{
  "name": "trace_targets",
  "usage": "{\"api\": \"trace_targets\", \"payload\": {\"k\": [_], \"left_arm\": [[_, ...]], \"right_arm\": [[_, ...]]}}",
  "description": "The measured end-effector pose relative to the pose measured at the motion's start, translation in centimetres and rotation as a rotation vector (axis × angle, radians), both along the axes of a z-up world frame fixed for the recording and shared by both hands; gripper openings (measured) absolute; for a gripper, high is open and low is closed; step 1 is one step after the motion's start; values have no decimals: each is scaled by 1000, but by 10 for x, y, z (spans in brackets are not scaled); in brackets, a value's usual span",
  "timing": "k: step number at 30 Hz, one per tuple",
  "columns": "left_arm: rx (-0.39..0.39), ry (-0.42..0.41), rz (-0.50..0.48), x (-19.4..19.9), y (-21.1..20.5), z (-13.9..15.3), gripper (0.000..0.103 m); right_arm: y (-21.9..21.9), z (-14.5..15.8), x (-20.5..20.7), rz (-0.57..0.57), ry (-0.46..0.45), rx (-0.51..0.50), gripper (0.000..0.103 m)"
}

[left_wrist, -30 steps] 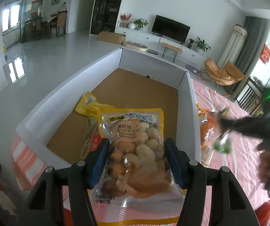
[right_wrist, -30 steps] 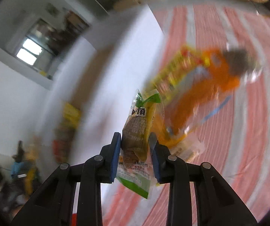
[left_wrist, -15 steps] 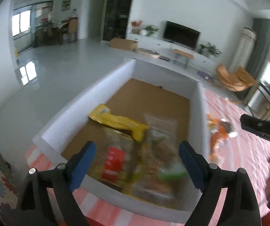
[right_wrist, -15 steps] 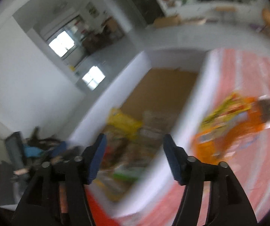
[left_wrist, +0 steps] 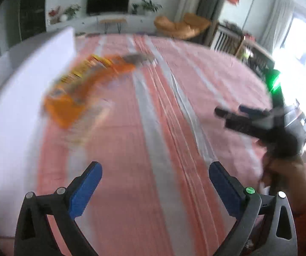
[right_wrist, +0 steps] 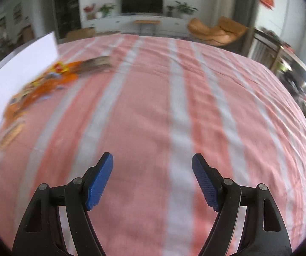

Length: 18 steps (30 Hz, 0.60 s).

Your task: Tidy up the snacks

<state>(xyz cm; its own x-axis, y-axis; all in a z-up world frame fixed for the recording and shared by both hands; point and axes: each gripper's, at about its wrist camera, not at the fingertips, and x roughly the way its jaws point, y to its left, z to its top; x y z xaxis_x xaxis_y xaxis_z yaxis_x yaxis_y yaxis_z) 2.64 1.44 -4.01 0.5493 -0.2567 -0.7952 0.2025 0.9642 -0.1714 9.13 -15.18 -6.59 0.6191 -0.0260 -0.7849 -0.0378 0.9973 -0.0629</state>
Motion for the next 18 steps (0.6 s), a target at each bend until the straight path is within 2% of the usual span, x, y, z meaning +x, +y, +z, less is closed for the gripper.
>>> {"api": "trace_targets", "payload": {"k": [3, 8, 18], "left_arm": [[52, 6, -12, 10, -15, -18, 99], [153, -18, -25, 14, -32, -33, 99], [161, -23, 4, 14, -32, -38, 103]], "right_arm": [[-9, -4, -4, -33, 14, -1, 79], [-27, -5, -9, -54, 18, 87, 81], [-14, -8, -7, -32, 36, 57, 88]]}}
